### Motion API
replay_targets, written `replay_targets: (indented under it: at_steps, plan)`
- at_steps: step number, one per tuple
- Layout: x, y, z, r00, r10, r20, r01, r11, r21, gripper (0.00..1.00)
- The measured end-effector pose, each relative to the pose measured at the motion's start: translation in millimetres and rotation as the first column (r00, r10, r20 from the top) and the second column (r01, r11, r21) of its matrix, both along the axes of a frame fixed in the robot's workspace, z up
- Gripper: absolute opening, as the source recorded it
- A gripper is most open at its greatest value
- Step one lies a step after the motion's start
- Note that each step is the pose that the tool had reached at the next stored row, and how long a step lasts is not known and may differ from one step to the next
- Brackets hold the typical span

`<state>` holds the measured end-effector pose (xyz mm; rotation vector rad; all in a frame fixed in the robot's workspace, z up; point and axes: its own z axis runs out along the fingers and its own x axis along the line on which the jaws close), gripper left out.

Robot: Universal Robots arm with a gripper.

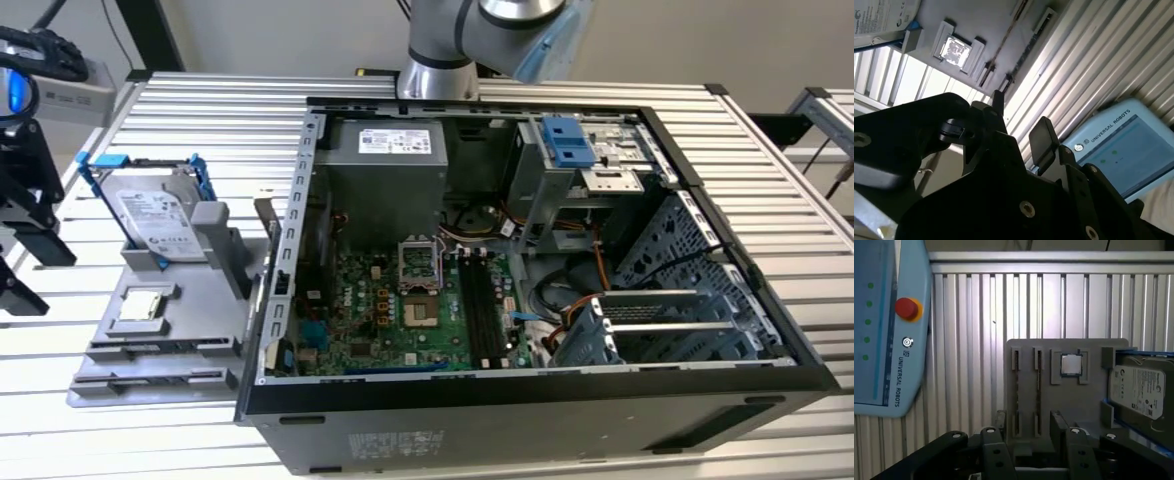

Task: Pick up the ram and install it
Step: 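Pick up the ram and move it above insertion slot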

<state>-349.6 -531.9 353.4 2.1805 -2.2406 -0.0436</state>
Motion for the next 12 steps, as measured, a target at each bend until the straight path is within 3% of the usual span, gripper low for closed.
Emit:
replay_targets:
  at_steps: [5, 12]
  plan:
    - [0.0, 2.4, -5.0, 0.9997, -0.022, 0.0047, 0.022, 0.9998, 0.0001, 1.00]
    - [0.0, 4.4, -6.8, 0.9995, -0.031, 0.0079, 0.031, 0.9995, -0.0005, 1.00]
